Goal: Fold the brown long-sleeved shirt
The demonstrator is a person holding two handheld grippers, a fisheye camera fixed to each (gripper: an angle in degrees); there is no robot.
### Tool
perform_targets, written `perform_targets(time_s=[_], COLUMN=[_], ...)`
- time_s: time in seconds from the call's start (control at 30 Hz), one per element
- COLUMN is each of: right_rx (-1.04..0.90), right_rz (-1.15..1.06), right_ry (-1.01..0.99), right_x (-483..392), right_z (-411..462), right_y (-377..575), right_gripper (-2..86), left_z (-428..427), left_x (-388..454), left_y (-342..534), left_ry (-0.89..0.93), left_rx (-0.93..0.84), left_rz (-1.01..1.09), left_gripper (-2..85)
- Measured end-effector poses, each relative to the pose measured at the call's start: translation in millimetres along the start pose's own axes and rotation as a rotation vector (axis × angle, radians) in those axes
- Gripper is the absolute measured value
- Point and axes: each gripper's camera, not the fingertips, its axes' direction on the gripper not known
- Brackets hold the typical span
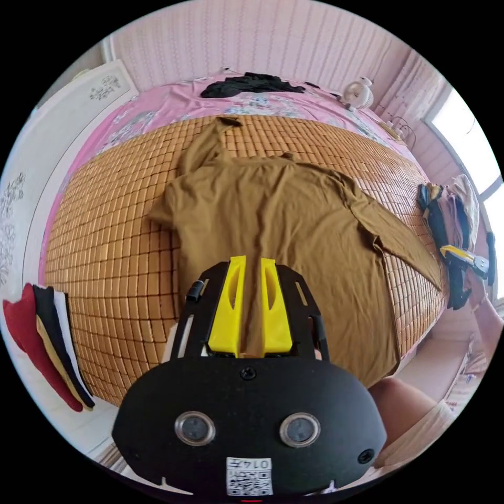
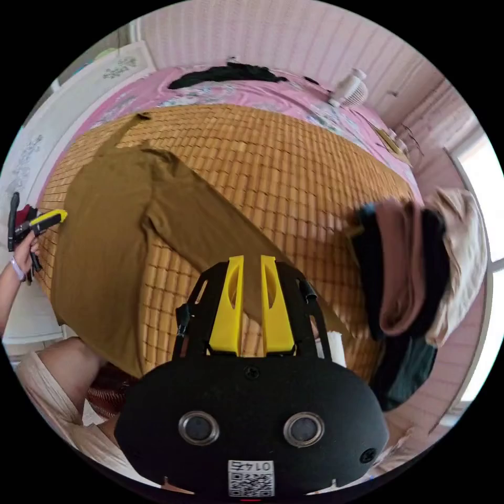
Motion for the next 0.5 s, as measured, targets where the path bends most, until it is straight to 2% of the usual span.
perform_targets(time_s=[0.17, 0.27, 0.37, 0.5], right_rx=[0.269, 0.26, 0.181, 0.034], right_rz=[-0.266, -0.364, -0.362, -0.312], right_ry=[-0.506, -0.473, -0.399, -0.283], right_x=[-173, -282, -369, -435], right_z=[34, 66, 106, 161], right_y=[-188, -275, -341, -386], right_gripper=[6.3, 8.7, 11.5, 9.2], left_z=[-3, 5, 13, 19], left_x=[-55, -75, -88, -111], left_y=[57, 81, 104, 135], left_ry=[-0.033, -0.007, 0.007, 0.076], left_rx=[0.012, -0.003, -0.008, 0.041], left_rz=[-0.035, -0.01, -0.006, -0.095], left_gripper=[5.8, 6.3, 6.6, 6.8])
